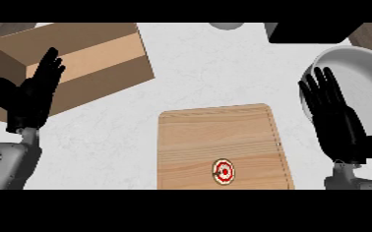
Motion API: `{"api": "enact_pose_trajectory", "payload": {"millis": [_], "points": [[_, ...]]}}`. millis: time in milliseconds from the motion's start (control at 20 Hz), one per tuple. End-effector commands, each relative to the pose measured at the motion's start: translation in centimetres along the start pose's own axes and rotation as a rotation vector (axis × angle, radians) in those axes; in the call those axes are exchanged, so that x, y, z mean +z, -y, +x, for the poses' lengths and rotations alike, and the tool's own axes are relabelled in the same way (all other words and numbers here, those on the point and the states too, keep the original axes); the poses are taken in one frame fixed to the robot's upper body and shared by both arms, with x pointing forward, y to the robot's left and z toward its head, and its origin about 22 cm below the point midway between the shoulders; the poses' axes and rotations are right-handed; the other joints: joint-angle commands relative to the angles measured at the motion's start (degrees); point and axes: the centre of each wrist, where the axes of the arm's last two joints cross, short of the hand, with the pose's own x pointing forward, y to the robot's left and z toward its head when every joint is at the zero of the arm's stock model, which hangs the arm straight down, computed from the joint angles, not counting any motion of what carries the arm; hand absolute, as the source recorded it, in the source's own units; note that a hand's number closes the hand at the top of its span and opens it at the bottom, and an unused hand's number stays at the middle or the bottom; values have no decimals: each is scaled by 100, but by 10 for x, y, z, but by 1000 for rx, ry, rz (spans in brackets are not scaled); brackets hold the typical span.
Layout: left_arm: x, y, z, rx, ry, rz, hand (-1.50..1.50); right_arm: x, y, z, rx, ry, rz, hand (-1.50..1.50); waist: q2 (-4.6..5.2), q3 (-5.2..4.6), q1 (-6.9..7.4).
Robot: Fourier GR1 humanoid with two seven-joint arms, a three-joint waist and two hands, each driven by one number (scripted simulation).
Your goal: Pick the cupcake from the cutting board and place it in the pot
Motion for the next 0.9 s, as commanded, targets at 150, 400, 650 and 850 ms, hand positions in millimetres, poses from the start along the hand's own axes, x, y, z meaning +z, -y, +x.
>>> {"api": "enact_pose_trajectory", "payload": {"millis": [150, 400, 650, 850], "points": [[4, 49, 8, 104, 13, -129, 0, -3, -99, -20, 4, -107, 605, -150, -166, 17, 283], [22, 74, -8, 210, -93, -198, 0, -6, -90, 15, 543, 194, 647, -150, -283, 5, 28], [30, 73, 5, 222, -67, -166, 0, 34, -71, 8, 521, 454, 799, -150, -226, 27, -97], [43, 52, 9, 220, -69, -165, 0, 36, -26, 38, 775, 433, 794, -150, -218, 19, -46]]}}
